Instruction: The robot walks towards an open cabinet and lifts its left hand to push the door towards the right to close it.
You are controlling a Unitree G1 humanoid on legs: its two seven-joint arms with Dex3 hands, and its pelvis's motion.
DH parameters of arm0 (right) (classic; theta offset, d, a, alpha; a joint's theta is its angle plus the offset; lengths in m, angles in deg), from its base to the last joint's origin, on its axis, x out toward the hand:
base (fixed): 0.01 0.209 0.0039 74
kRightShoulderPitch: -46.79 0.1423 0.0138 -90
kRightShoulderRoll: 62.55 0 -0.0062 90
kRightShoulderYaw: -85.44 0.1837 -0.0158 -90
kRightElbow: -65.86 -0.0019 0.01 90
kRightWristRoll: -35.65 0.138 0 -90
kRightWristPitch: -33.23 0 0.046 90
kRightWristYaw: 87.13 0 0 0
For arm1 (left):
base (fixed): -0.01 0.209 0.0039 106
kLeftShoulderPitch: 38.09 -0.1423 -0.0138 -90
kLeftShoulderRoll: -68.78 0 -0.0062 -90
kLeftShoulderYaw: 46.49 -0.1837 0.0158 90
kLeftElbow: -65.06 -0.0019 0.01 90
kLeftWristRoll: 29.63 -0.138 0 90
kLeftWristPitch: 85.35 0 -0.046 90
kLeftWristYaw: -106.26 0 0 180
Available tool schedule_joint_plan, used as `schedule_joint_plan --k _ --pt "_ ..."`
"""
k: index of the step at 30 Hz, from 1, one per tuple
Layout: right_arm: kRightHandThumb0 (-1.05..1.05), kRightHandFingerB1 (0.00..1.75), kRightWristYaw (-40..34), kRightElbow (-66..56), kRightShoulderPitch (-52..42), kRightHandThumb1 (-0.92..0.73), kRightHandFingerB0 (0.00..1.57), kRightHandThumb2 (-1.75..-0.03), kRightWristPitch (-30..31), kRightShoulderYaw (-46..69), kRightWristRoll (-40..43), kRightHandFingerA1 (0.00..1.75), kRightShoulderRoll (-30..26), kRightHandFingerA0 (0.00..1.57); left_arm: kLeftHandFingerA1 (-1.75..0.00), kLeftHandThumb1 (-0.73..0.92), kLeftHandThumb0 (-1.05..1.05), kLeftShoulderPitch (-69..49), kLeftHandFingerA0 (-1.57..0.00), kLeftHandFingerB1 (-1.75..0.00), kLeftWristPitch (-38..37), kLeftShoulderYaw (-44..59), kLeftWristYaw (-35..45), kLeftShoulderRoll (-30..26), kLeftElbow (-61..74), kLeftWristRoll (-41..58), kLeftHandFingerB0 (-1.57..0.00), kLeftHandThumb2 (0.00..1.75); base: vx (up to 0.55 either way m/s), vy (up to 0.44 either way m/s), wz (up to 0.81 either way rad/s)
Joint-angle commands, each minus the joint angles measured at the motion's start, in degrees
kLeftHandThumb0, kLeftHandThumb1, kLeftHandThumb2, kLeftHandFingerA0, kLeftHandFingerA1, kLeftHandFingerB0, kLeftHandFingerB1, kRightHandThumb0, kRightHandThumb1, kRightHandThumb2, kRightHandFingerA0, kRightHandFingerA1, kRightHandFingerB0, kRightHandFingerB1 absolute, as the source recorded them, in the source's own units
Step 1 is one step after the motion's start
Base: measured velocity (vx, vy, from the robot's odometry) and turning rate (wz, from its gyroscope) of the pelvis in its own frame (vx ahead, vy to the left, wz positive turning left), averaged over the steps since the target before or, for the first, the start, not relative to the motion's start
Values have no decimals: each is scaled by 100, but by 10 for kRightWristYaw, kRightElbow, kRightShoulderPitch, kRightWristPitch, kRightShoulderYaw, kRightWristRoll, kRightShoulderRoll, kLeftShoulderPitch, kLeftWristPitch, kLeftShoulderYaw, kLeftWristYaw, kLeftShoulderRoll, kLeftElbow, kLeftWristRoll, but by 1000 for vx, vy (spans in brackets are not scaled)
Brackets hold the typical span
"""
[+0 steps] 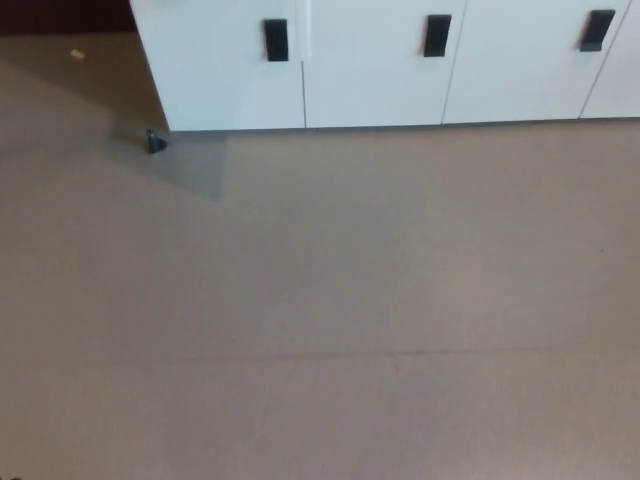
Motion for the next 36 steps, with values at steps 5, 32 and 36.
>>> schedule_joint_plan --k 5,32,36 --pt "-12 42 5 2 -6 -61 50 -57 1 0 9 48 -4 60 -52 72 -5 -7 -53 -43 6 -4 8 -14 0 6 -37 60 267 -56 -7" --pt "-12 43 6 22 0 -60 52 -57 -15 -9 3 48 -9 61 -52 71 -6 -7 -50 -44 12 -4 8 -16 0 18 -37 61 315 -110 9" --pt "-13 43 5 23 0 -61 51 -58 -19 -11 0 48 -10 60 -53 73 -5 -7 -53 -43 15 -3 10 -17 -2 22 -37 60 347 -26 -14"
